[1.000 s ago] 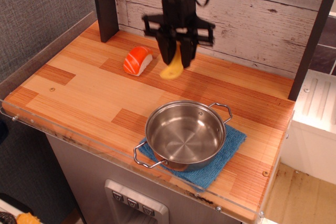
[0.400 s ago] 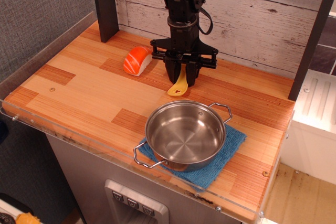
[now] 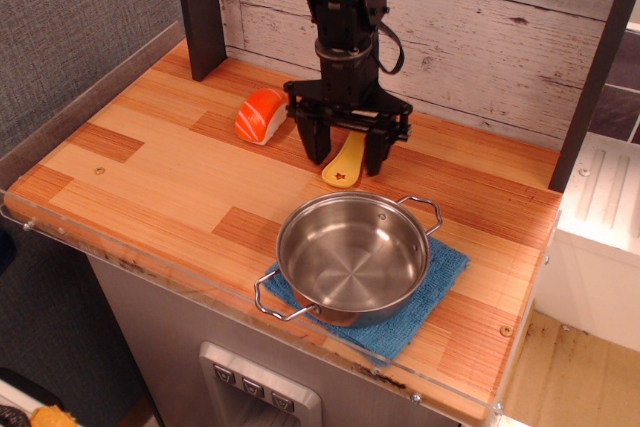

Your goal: Move the yellow knife near blue cloth.

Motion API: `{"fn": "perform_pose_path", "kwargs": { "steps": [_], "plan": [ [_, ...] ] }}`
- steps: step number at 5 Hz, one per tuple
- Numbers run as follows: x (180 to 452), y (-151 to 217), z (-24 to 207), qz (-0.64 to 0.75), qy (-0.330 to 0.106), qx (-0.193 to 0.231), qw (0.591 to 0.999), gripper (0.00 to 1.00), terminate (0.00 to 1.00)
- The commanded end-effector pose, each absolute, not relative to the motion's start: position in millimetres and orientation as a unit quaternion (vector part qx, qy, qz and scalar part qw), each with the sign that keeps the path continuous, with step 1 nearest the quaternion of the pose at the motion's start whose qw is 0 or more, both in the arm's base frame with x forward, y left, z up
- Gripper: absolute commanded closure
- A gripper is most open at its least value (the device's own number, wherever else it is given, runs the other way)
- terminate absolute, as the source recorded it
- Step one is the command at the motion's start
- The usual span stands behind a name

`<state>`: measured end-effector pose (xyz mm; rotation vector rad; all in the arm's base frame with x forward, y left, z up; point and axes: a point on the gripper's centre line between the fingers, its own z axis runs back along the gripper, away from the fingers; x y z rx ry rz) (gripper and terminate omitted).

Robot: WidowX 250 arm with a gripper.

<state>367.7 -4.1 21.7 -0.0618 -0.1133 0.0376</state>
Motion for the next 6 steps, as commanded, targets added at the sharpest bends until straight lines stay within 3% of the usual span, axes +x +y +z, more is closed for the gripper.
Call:
{"fn": "perform_pose_path", "kwargs": {
  "steps": [1,3,5,6],
  "plan": [
    [358,52,126,0.020,-0.116,-0.048,0.992,0.00,0.00],
    [326,111,135,0.015,-0.077,0.000,0.997,0.00,0.00],
    [317,136,132,0.031,-0.050,0.011,0.998,0.00,0.00],
    [317,136,132,0.031,-0.050,0.011,0.998,0.00,1.00]
  ]
}}
